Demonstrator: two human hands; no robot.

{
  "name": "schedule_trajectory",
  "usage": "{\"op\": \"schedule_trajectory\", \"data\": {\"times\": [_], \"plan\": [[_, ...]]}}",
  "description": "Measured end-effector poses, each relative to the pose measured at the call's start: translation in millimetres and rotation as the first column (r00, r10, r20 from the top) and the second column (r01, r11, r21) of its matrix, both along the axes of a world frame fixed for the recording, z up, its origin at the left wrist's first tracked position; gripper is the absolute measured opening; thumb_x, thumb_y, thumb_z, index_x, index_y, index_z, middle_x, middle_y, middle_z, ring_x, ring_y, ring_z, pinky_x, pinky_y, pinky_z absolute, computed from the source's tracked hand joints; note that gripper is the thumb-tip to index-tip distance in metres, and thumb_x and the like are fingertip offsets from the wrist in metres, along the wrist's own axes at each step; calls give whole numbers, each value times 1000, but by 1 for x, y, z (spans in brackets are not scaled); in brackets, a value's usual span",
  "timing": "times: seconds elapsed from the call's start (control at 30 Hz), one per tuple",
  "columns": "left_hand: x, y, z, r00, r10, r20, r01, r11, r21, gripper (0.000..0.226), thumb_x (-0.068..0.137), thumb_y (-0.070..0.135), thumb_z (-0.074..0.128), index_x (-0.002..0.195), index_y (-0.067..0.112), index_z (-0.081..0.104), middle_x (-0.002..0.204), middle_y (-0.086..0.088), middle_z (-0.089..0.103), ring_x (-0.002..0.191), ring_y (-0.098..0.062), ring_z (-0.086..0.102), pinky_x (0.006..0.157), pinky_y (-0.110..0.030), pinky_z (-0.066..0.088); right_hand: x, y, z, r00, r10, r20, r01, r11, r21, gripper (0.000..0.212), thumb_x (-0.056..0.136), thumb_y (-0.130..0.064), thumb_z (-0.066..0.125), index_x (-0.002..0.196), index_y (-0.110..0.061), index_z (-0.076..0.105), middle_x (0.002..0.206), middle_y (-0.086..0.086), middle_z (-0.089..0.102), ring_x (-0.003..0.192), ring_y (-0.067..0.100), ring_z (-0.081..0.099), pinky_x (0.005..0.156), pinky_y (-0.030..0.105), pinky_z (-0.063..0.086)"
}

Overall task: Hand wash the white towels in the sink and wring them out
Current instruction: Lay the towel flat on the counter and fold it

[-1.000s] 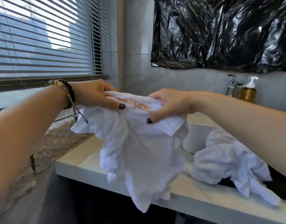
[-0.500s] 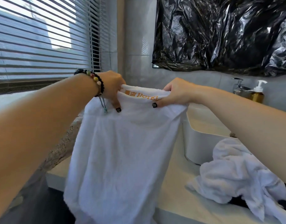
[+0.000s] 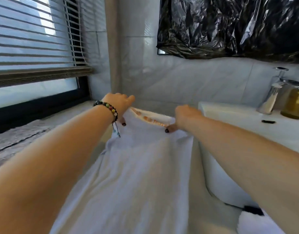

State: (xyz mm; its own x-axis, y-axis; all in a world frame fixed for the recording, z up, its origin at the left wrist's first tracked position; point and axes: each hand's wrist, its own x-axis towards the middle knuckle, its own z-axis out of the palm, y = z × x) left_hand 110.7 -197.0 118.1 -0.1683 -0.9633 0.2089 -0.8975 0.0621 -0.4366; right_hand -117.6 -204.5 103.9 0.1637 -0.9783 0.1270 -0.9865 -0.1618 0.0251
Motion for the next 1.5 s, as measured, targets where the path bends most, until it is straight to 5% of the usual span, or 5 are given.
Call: {"op": "schedule_trajectory", "data": {"times": [0.27, 0.63, 1.03, 1.33, 1.5], "plan": [[16, -22, -112, 805, 177, -567, -105, 982, 157, 41, 92, 39, 64, 125, 20, 46, 122, -6, 61, 106, -26, 58, 85, -36, 48, 22, -5, -64, 982, 72, -176, -36, 979, 202, 41, 84, -20, 63, 124, -13, 59, 125, 7, 60, 114, 26, 60, 78, 30, 42], [22, -58, -113, 757, 223, -615, -156, 975, 160, 23, 92, 37, 63, 107, 20, 61, 112, -5, 64, 90, -22, 55, 75, -30, 43, 34, -25, -39, 902, 140, -409, 96, 857, 506, 24, 93, -20, 59, 72, -9, 61, 68, 4, 55, 66, 22, 56, 58, 24, 49], [1, -88, -111, -104, 28, -994, -168, 985, 45, 56, 95, 17, 62, 139, 14, 27, 116, -11, 50, 107, -33, 54, 88, -43, 47, 30, -49, -48, 973, 104, -205, -24, 933, 358, 22, 89, -22, 58, 74, -6, 53, 64, 6, 54, 53, 19, 51, 46, 23, 43], [-12, -69, -148, 805, 180, -565, 78, 913, 402, 74, 97, 65, 33, 158, 32, 7, 167, 2, 7, 153, -26, 5, 122, -52, 5, 24, -71, -52, 906, 134, -401, -42, 972, 230, 37, 97, -15, 49, 133, -10, 51, 139, 7, 50, 127, 26, 49, 99, 37, 42], [-14, -72, -157, 892, 136, -430, 44, 923, 381, 72, 95, 72, 17, 156, 40, 0, 166, 10, -10, 153, -21, -10, 121, -55, -5, 25, -84, -72, 990, -50, -135, 52, 999, 14, 40, 93, -2, 50, 133, -4, 51, 141, 14, 47, 131, 33, 47, 103, 41, 41]]}}
